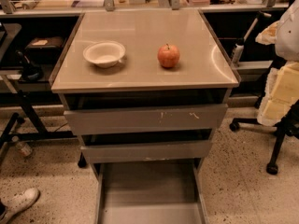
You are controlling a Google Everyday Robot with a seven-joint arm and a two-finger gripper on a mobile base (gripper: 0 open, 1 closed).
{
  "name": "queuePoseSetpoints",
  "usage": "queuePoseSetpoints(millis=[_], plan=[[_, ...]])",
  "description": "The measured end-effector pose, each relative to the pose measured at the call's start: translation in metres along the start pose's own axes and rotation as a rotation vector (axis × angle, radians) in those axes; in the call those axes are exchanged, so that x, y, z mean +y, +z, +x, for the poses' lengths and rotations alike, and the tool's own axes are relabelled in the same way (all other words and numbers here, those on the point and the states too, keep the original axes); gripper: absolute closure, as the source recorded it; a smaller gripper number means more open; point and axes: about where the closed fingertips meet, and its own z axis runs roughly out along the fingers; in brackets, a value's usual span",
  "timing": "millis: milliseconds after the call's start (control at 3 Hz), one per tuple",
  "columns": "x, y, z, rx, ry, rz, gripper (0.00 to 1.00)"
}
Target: Place apple into bottom drawer
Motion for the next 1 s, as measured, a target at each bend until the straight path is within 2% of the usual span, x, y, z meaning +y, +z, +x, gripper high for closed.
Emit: queuePoseSetpoints(millis=[333,667,1000], plan=[[-0.006,-0.001,-0.003,-0.005,0.000,0.007,0.00],[-0.031,0.005,-0.016,-0.003,-0.006,-0.001,0.00],[-0.061,0.013,-0.047,-0.011,-0.038,-0.008,0.00]])
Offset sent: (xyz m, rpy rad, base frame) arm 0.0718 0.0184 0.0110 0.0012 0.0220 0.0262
